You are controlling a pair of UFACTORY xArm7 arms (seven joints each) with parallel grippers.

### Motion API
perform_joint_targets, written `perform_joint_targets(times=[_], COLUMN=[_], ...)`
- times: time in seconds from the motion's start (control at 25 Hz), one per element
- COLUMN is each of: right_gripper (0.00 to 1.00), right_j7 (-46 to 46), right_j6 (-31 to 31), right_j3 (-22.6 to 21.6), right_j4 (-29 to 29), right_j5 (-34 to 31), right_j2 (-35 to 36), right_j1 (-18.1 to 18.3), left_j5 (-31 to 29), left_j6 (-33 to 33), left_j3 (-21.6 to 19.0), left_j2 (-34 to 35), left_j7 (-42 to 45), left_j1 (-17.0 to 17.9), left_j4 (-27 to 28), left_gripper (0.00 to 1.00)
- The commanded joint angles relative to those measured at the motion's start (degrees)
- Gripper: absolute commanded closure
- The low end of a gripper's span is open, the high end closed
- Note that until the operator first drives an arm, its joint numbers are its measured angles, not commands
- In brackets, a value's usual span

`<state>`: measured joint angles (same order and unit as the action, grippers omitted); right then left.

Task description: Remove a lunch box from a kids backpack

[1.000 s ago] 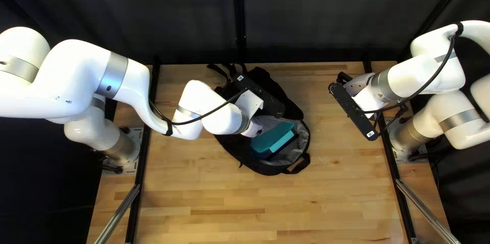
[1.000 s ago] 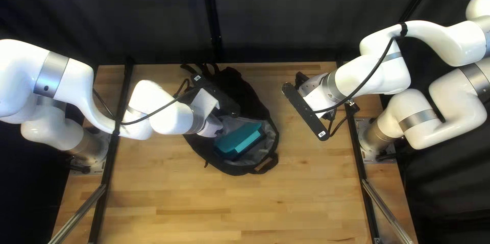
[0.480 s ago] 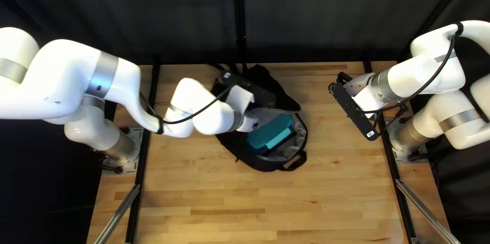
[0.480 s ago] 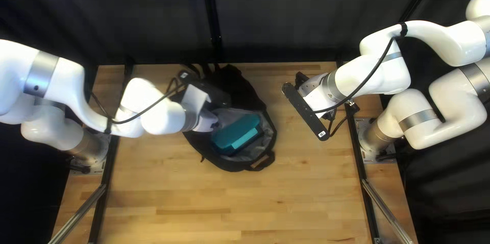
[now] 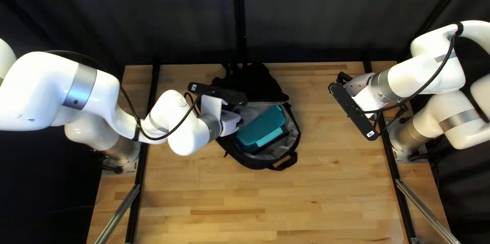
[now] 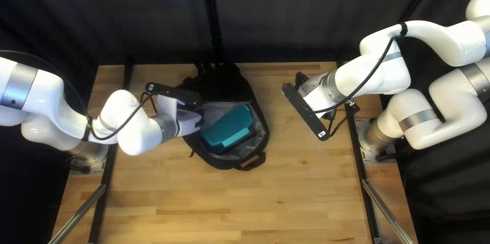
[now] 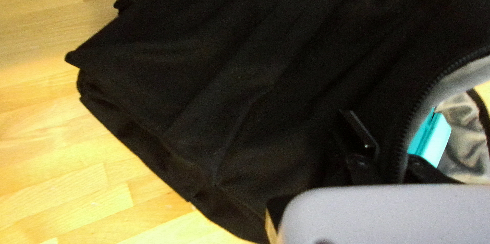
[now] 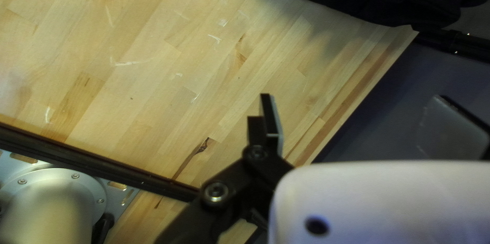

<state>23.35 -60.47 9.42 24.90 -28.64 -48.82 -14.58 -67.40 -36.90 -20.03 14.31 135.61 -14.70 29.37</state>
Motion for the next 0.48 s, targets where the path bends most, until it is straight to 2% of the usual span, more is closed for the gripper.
perform_joint_targets(times=[0.04, 0.48], right_gripper=[0.00, 0.00], right_j7=[0.00, 0.00], right_j6=[0.00, 0.00], right_j3=[0.00, 0.00], right_j4=[0.00, 0.00], right_j5=[0.00, 0.00], right_j2=[0.00, 0.00], right_j1=[0.00, 0.00], left_j5=[-5.95, -6.53], left_j6=[1.93, 1.19], left_j3=[0.11, -0.41], left_j2=[0.07, 0.13], left_j7=[8.08, 12.34], left_j1=[-1.68, -1.73], left_j4=[-2.17, -2.18], left_gripper=[1.00, 1.00])
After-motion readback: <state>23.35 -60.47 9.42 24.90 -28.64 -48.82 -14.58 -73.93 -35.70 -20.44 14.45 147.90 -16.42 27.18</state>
